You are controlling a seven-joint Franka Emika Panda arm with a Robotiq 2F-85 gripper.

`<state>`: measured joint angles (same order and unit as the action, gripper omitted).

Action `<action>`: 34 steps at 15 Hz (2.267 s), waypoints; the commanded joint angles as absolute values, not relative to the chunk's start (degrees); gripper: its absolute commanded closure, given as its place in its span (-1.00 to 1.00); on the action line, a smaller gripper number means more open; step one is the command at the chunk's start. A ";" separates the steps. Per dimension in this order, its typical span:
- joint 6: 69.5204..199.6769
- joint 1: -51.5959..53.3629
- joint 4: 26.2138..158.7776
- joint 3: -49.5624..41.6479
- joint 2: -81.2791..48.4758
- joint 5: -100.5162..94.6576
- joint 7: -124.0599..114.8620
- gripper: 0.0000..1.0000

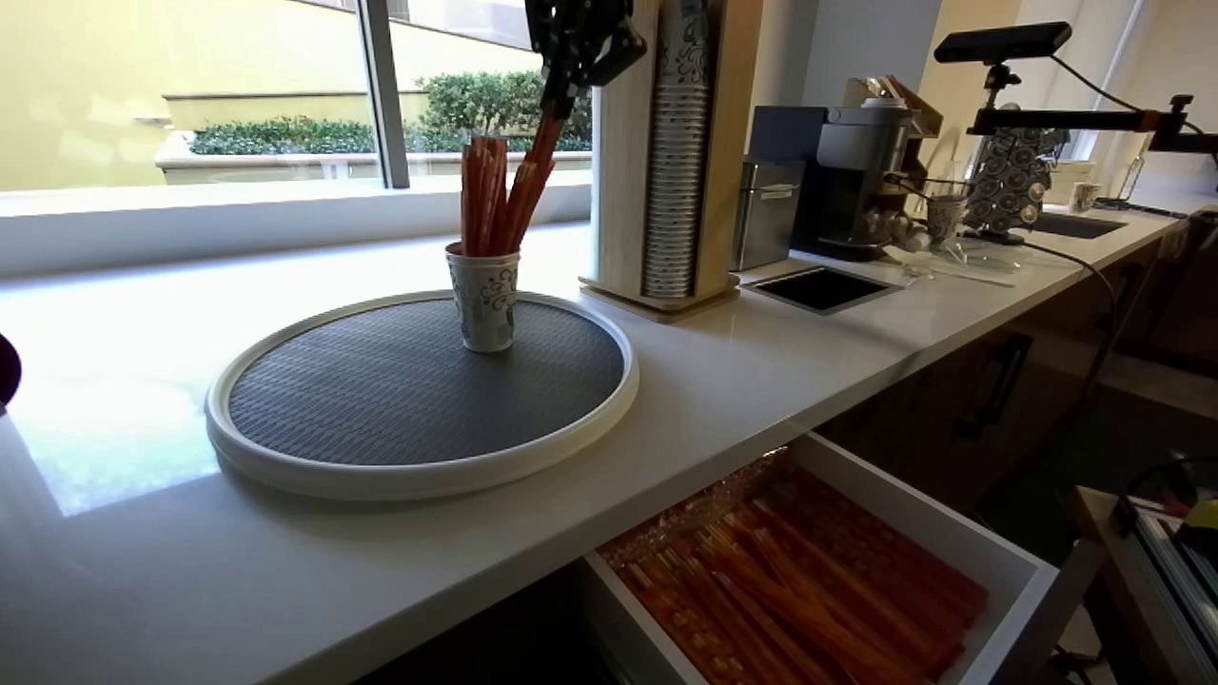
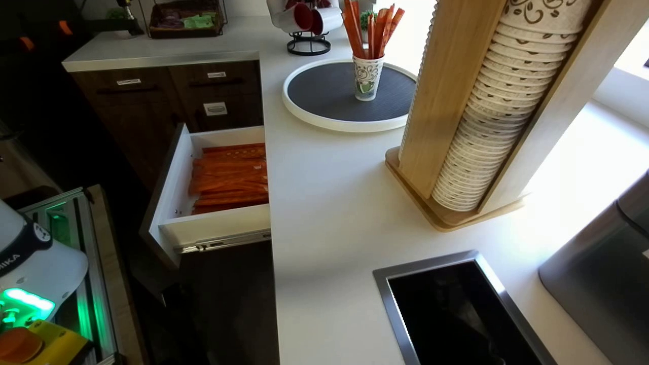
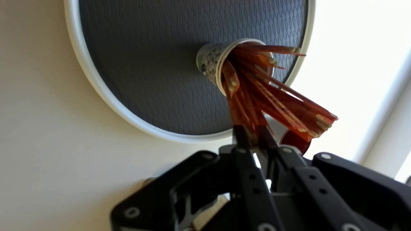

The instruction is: Pick one pack of chopsticks and place it in the drawer

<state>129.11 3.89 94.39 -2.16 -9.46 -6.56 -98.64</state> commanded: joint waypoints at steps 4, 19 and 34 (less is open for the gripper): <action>124.57 4.17 93.46 -1.63 -7.43 -6.93 -101.42 0.94; 121.28 3.48 92.44 -1.09 -3.77 -6.84 -103.45 0.94; 108.68 2.58 93.78 -0.01 3.86 -3.45 -106.91 0.94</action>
<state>113.35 3.50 92.45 -0.85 0.74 -5.28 -104.85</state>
